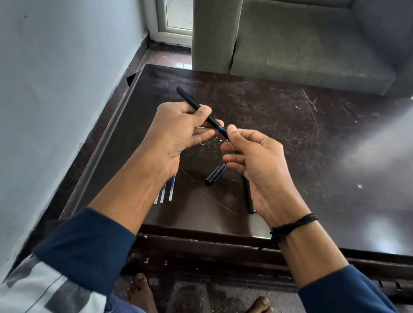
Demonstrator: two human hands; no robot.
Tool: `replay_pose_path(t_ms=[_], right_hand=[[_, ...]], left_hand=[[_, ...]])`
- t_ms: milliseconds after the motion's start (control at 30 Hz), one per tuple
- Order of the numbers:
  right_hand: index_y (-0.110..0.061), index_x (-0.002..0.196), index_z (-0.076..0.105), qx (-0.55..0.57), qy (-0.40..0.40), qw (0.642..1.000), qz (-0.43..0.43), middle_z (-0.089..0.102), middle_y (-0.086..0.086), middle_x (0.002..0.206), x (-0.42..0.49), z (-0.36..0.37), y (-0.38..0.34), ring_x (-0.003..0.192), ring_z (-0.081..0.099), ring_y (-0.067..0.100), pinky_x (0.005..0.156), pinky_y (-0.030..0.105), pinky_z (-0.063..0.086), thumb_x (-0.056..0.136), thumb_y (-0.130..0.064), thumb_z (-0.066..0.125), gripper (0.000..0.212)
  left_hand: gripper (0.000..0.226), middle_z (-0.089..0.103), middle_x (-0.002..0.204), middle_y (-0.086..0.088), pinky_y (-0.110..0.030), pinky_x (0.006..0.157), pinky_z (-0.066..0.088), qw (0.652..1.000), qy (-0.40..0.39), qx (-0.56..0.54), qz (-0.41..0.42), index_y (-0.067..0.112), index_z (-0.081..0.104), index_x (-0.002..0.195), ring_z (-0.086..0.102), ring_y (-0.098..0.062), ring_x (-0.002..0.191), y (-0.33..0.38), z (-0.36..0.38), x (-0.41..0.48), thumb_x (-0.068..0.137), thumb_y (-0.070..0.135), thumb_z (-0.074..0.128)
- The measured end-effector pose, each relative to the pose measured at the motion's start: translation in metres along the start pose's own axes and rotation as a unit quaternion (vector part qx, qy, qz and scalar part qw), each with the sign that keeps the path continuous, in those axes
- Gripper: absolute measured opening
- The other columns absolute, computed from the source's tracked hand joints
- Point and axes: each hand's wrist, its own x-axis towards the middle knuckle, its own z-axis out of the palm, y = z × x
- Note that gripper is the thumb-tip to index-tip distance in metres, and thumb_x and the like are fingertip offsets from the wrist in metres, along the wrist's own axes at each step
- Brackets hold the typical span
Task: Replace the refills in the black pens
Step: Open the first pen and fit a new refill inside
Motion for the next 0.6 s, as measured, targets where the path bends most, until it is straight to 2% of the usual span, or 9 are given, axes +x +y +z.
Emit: replay_pose_path(t_ms=[167, 300, 500, 600], right_hand=[[-0.01, 0.095, 0.073, -0.002, -0.003, 1.0, -0.02, 0.073, 0.005, 0.081, 0.0011, -0.0026, -0.0002, 0.069, 0.065, 0.012, 0.069, 0.023, 0.055, 0.091, -0.015, 0.075, 0.007], [-0.009, 0.1, 0.074, 0.005, -0.007, 1.0, -0.01, 0.075, 0.007, 0.089, 0.0012, -0.0021, -0.0007, 0.071, 0.066, 0.012, 0.067, 0.023, 0.055, 0.089, -0.021, 0.078, 0.018], [-0.012, 0.093, 0.074, -0.007, 0.002, 1.0, -0.016, 0.075, 0.004, 0.081, 0.0025, -0.0025, 0.0007, 0.069, 0.066, 0.011, 0.067, 0.024, 0.054, 0.092, -0.018, 0.075, 0.007], [-0.012, 0.098, 0.074, -0.011, -0.004, 1.0, -0.014, 0.075, 0.002, 0.084, 0.0022, -0.0032, -0.0001, 0.069, 0.066, 0.011, 0.065, 0.023, 0.054, 0.087, -0.017, 0.08, 0.013]], left_hand=[[0.014, 0.075, 0.092, -0.018, -0.022, 0.068, 0.06, 1.0, -0.001, 0.001, -0.004, -0.003, 0.066, 0.105, 0.077, -0.022, 0.081, -0.0007, 0.0003, 0.0008, 0.099, 0.008, 0.058], [0.014, 0.076, 0.091, -0.016, -0.023, 0.07, 0.061, 1.0, 0.002, 0.003, -0.001, -0.001, 0.067, 0.103, 0.077, -0.021, 0.081, -0.0004, -0.0001, 0.0007, 0.099, 0.009, 0.058], [0.013, 0.074, 0.095, -0.02, -0.023, 0.071, 0.061, 1.0, 0.004, 0.0, 0.0, -0.002, 0.067, 0.103, 0.077, -0.022, 0.083, -0.0017, 0.0002, 0.0012, 0.098, 0.007, 0.059], [0.011, 0.074, 0.094, -0.02, -0.023, 0.071, 0.061, 1.0, 0.006, -0.002, 0.002, 0.0, 0.067, 0.099, 0.077, -0.022, 0.082, -0.0013, 0.0002, 0.0014, 0.098, 0.007, 0.059]])
